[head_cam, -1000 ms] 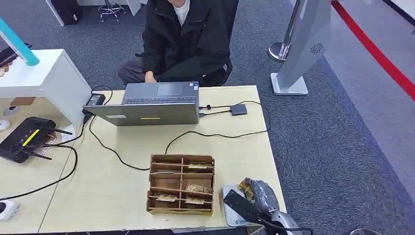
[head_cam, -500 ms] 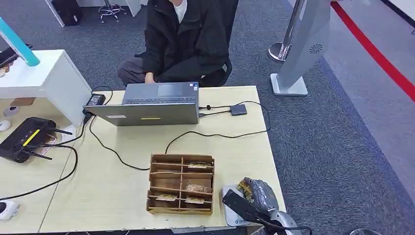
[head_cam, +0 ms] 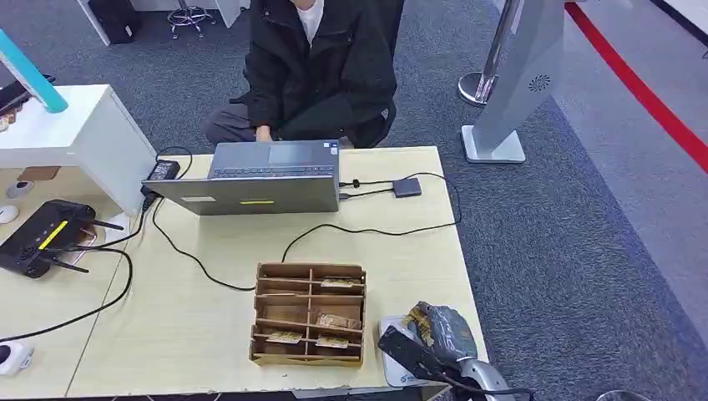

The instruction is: Pass the card to the sensor for recognition and then transmit it.

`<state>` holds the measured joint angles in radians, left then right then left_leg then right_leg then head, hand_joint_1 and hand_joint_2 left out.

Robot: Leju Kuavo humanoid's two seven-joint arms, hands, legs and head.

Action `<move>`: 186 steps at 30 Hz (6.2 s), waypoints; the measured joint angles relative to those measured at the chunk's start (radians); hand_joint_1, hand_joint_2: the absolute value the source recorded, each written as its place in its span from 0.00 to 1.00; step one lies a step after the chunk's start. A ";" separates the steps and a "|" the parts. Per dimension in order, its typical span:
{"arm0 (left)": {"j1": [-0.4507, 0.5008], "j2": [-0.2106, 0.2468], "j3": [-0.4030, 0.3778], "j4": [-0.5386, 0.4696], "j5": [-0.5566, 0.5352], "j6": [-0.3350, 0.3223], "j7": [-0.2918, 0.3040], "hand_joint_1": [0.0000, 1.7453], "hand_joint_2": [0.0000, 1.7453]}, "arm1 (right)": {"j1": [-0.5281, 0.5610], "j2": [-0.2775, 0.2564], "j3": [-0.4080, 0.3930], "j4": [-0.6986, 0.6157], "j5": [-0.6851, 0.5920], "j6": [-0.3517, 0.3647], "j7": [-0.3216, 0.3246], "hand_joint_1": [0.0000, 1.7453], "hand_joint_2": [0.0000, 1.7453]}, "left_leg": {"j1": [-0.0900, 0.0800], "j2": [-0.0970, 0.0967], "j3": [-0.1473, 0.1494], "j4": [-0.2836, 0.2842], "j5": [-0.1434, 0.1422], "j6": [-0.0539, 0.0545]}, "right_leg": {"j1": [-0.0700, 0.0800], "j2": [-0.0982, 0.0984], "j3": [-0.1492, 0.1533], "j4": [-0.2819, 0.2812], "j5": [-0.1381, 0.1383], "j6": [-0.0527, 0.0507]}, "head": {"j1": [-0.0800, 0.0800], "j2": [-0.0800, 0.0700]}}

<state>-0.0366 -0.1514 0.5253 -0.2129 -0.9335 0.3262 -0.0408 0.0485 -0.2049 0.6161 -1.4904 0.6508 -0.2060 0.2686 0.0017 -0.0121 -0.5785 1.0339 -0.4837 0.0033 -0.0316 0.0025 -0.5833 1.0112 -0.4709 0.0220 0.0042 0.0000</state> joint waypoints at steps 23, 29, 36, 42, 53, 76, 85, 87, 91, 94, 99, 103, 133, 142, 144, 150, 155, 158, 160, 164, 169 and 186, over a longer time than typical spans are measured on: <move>0.001 -0.001 0.011 0.000 0.002 -0.002 -0.001 0.00 0.00 | 0.028 0.001 -0.045 -0.078 0.169 -0.067 -0.001 1.00 1.00 | 0.000 0.000 -0.001 0.000 0.000 0.000 | 0.000 0.000 0.000 0.000 0.000 0.000 | 0.000 0.000; 0.002 -0.002 0.022 0.000 -0.003 -0.019 -0.003 0.00 0.00 | 0.051 0.019 -0.094 -0.152 0.294 -0.145 -0.042 1.00 1.00 | 0.000 0.000 -0.001 0.000 0.000 0.000 | 0.000 0.000 -0.001 0.000 0.000 0.000 | 0.000 0.000; 0.002 -0.005 0.024 0.000 -0.021 -0.026 0.001 0.00 0.00 | 0.068 0.049 -0.150 -0.257 0.418 -0.208 -0.089 1.00 1.00 | 0.000 0.000 -0.002 0.000 0.000 0.000 | 0.000 0.000 -0.002 0.000 0.000 0.000 | 0.000 0.000; 0.002 -0.006 0.024 0.000 -0.030 -0.029 0.008 0.00 0.00 | 0.076 0.070 -0.180 -0.323 0.485 -0.231 -0.119 1.00 1.00 | 0.000 0.000 -0.002 0.000 0.000 0.000 | 0.000 0.000 -0.002 0.000 0.000 0.000 | 0.000 0.000; 0.002 -0.006 0.024 0.000 -0.033 -0.029 0.008 0.00 0.00 | 0.079 0.081 -0.192 -0.357 0.497 -0.233 -0.124 1.00 1.00 | 0.000 0.000 -0.002 0.000 0.000 0.000 | 0.000 0.000 -0.002 0.000 0.000 0.000 | 0.000 0.000; -0.021 -0.015 0.023 0.000 -0.093 -0.050 0.031 0.00 0.00 | -0.092 0.106 -0.171 -0.393 0.607 -0.257 -0.190 1.00 1.00 | 0.000 0.000 -0.002 0.000 0.000 0.000 | 0.000 0.000 -0.002 0.000 0.000 0.000 | 0.000 0.000; -0.034 -0.021 0.022 0.000 -0.108 -0.056 0.039 0.00 0.00 | -0.192 0.123 -0.148 -0.343 0.618 -0.227 -0.174 1.00 1.00 | 0.000 0.000 -0.002 0.000 0.000 0.000 | 0.000 0.000 -0.002 0.000 0.000 0.000 | 0.000 0.000; -0.035 -0.022 0.021 0.000 -0.108 -0.056 0.039 0.00 0.00 | -0.199 0.123 -0.146 -0.338 0.618 -0.227 -0.172 1.00 1.00 | 0.000 0.000 -0.002 0.000 0.000 0.000 | 0.000 0.000 -0.002 0.000 0.000 0.000 | 0.000 0.000; -0.036 -0.023 0.019 0.000 -0.111 -0.058 0.040 0.00 0.00 | -0.208 0.126 -0.142 -0.328 0.621 -0.219 -0.168 1.00 1.00 | 0.000 0.000 -0.003 0.000 0.000 0.000 | 0.000 0.000 -0.002 0.000 0.000 0.000 | 0.000 0.000; -0.039 -0.024 0.014 0.000 -0.119 -0.061 0.044 0.00 0.00 | -0.235 0.130 -0.137 -0.304 0.628 -0.201 -0.156 1.00 1.00 | 0.000 0.000 -0.003 0.000 0.000 0.000 | 0.000 0.000 -0.002 0.000 0.000 0.000 | 0.000 0.000; -0.040 -0.024 0.006 0.000 -0.129 -0.061 0.048 0.00 0.00 | -0.264 0.134 -0.125 -0.248 0.629 -0.196 -0.154 1.00 1.00 | 0.000 0.000 -0.003 0.000 0.000 0.000 | 0.000 0.000 -0.002 0.000 0.000 0.000 | 0.000 0.000; -0.040 -0.024 -0.002 0.000 -0.130 -0.061 0.048 0.00 0.00 | -0.278 0.141 -0.109 -0.220 0.627 -0.196 -0.162 1.00 1.00 | 0.000 0.000 -0.003 0.000 0.000 0.000 | 0.000 0.000 -0.002 0.000 0.000 0.000 | 0.000 0.000; -0.039 -0.017 -0.002 0.000 -0.126 -0.057 0.049 0.00 0.00 | -0.254 0.153 0.028 -0.252 0.491 -0.150 -0.212 0.00 0.00 | 0.000 0.000 -0.003 0.000 0.000 0.000 | 0.000 0.000 -0.003 0.000 0.000 0.000 | 0.000 0.000; -0.038 -0.015 -0.002 0.000 -0.120 -0.056 0.045 0.00 0.00 | -0.220 0.143 0.068 -0.308 0.473 -0.154 -0.233 0.00 0.00 | 0.000 0.000 -0.003 0.000 0.000 0.000 | 0.000 0.000 -0.003 0.000 0.000 0.000 | 0.000 0.000; -0.038 -0.015 -0.002 0.000 -0.119 -0.056 0.043 0.00 0.00 | -0.213 0.139 0.077 -0.317 0.470 -0.159 -0.241 0.00 0.00 | 0.000 0.000 -0.003 0.000 0.000 0.000 | 0.000 0.000 -0.003 0.000 0.000 0.000 | 0.000 0.000; -0.037 -0.014 -0.002 0.000 -0.119 -0.055 0.042 0.00 0.00 | -0.197 0.129 0.101 -0.332 0.457 -0.158 -0.251 0.00 1.00 | 0.000 0.000 -0.003 0.000 0.000 0.000 | 0.000 0.000 -0.003 0.000 0.000 0.000 | 0.000 0.000; -0.037 -0.014 -0.002 0.000 -0.118 -0.055 0.042 0.00 0.00 | -0.187 0.124 0.118 -0.331 0.444 -0.149 -0.252 0.00 1.00 | 0.000 0.000 -0.003 0.000 0.000 0.000 | 0.000 0.000 -0.003 0.000 0.000 0.000 | 0.000 0.000; -0.037 -0.014 -0.002 0.000 -0.119 -0.055 0.042 0.00 0.00 | -0.183 0.121 0.126 -0.330 0.442 -0.135 -0.251 0.00 1.00 | 0.000 0.000 -0.003 0.000 0.000 0.000 | 0.000 0.000 -0.003 0.000 0.000 0.000 | 0.000 0.000; -0.037 -0.014 -0.002 0.000 -0.119 -0.055 0.042 0.00 0.00 | -0.182 0.119 0.132 -0.326 0.446 -0.128 -0.248 0.00 1.00 | 0.000 0.000 -0.003 0.000 0.000 0.000 | 0.000 0.000 -0.003 0.000 0.000 0.000 | 0.000 0.000; -0.037 -0.014 -0.002 0.000 -0.120 -0.055 0.042 0.00 0.00 | -0.182 0.116 0.142 -0.316 0.457 -0.117 -0.242 0.00 1.00 | 0.000 0.000 -0.003 0.000 0.000 0.000 | 0.000 0.000 -0.003 0.000 0.000 0.000 | 0.000 0.000; -0.038 -0.014 -0.002 0.000 -0.126 -0.055 0.042 0.00 0.00 | -0.182 0.113 0.151 -0.302 0.490 -0.098 -0.225 0.00 1.00 | 0.000 0.000 -0.003 0.000 0.000 0.000 | 0.000 0.000 -0.003 0.000 0.000 0.000 | 0.000 0.000; -0.039 -0.014 -0.002 0.000 -0.138 -0.060 0.047 0.00 0.00 | -0.206 0.097 0.182 -0.218 0.556 -0.026 -0.174 0.00 1.00 | 0.000 0.000 -0.003 0.000 0.000 0.000 | 0.000 0.000 -0.003 0.000 0.000 0.000 | 0.000 0.000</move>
<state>-0.0752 -0.1659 0.5238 -0.2129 -1.0716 0.2663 0.0061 -0.1574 -0.1080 0.7981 -1.7082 1.2070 -0.2323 0.0946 0.0017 -0.0123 -0.5815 1.0340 -0.4834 0.0034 -0.0316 0.0025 -0.5859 1.0114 -0.4710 0.0221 0.0042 0.0000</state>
